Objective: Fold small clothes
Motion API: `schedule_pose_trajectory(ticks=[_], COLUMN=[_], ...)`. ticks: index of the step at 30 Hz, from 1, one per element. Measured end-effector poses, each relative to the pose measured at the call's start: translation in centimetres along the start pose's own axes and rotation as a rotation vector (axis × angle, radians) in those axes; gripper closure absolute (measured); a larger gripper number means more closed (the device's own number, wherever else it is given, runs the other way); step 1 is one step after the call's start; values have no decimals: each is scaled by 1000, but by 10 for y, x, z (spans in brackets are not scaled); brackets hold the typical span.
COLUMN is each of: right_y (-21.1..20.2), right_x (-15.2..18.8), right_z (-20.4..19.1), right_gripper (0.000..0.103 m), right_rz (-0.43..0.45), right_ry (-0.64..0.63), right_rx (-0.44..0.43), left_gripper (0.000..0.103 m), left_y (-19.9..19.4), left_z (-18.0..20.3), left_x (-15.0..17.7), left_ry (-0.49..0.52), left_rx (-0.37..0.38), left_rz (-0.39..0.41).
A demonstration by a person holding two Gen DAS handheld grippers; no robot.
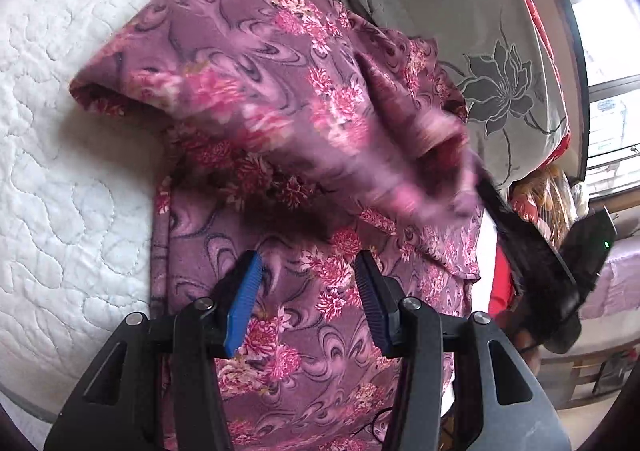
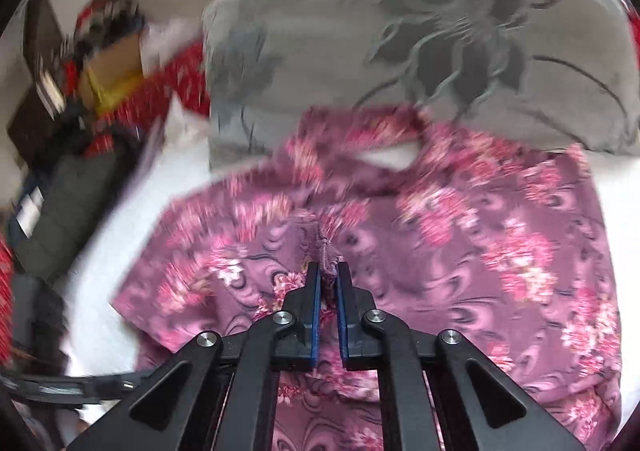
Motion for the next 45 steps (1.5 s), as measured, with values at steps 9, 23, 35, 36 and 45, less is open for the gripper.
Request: schedule_pose_trajectory(ticks=[9,23,35,36,45], right_y=[-34,-9,-31,-24,-53], right_x=[15,9,-4,7,-6], right_z=[113,129,166,173,138], right_gripper=[98,52,99,98,87], right_rz=[-17,-23,6,-56,90], right_ry=[238,435,355,366,283], right_rx=[152,42,161,172,73], left_gripper=[56,44,44,44,42], left_y=[-3,-18,0,-3,-4], left_z=[0,16,-12,-10,32], left_x=[3,-44,-39,-38,-42], left_ry=[-7,-61,-115,-103,55], left_rx=[-17,16,-35,-44,-107], left_rz=[3,80,48,48,73])
Point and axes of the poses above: each gripper's, at about its wrist camera, not at the fingertips, and y roughly the way its jaws point, z to its right, x to its underside, the point moved 6 cm from there along y, roughly the way its jaws point, and after that the axes turned 3 degrees about z, right-handed, at the moved point
